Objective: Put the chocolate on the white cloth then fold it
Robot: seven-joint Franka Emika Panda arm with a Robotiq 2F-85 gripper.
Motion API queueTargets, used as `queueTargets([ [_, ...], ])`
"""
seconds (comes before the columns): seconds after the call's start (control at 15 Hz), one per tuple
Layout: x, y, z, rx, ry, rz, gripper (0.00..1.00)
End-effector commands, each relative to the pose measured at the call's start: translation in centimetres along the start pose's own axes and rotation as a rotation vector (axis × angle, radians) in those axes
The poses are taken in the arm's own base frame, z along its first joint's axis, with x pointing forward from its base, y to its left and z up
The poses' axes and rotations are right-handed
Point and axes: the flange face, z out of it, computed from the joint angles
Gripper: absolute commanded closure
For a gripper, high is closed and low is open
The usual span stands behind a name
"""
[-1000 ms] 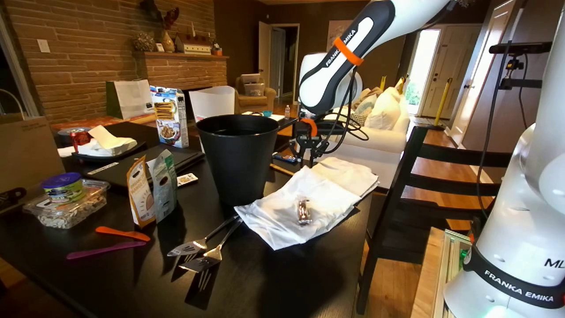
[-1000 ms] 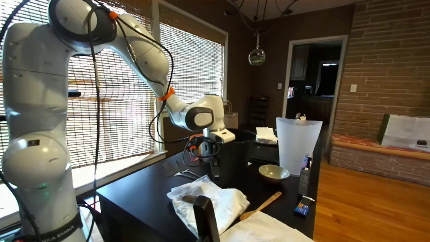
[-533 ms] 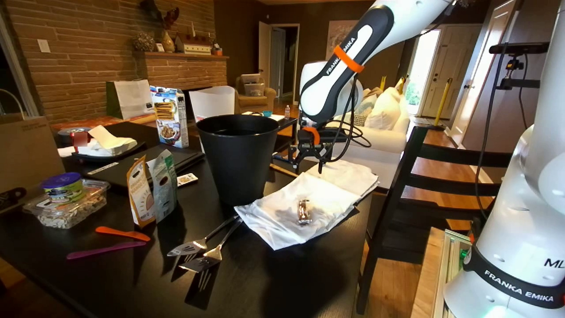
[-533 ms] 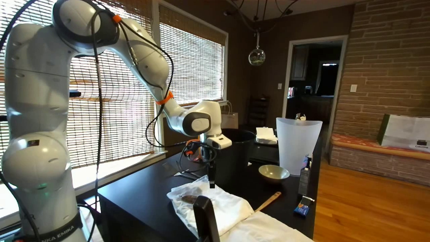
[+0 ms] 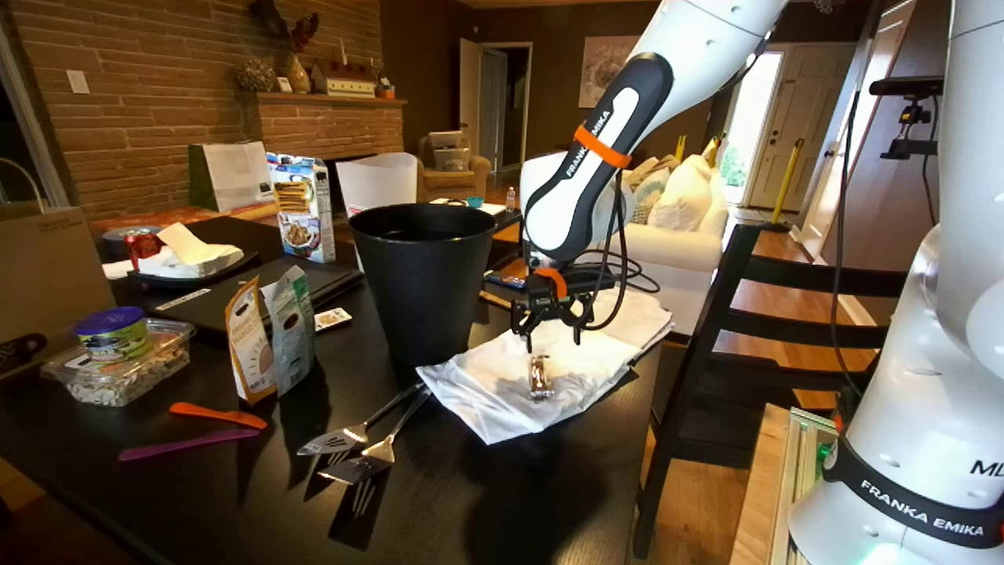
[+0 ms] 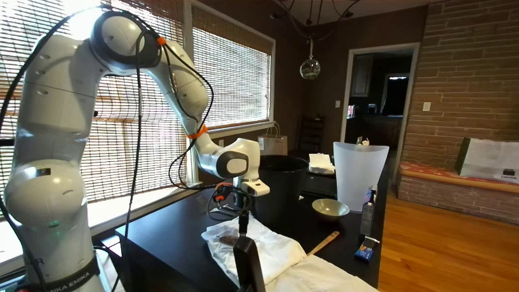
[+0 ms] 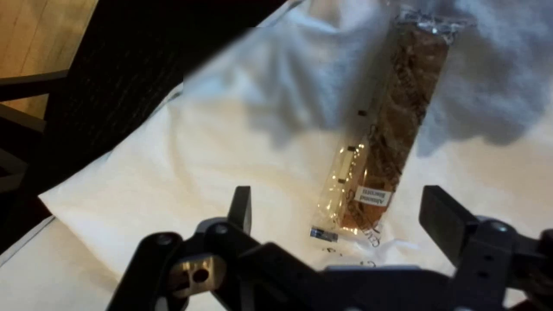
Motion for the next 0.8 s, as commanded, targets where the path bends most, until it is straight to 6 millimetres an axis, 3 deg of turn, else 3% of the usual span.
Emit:
queueTargets([
  [0.0, -0.6, -1.4, 2.3, -0.015, -0.001, 0.017, 0.00],
  [0.4, -0.8, -3.3, 4.7, -0.005, 0.016, 0.074, 0.00],
  [0.53, -0.7, -3.7, 5.0, -0.001, 0.024, 0.081, 0.26],
  [0.73, -0.4, -4.1, 4.8, 0.002, 0.034, 0.096, 0.48],
])
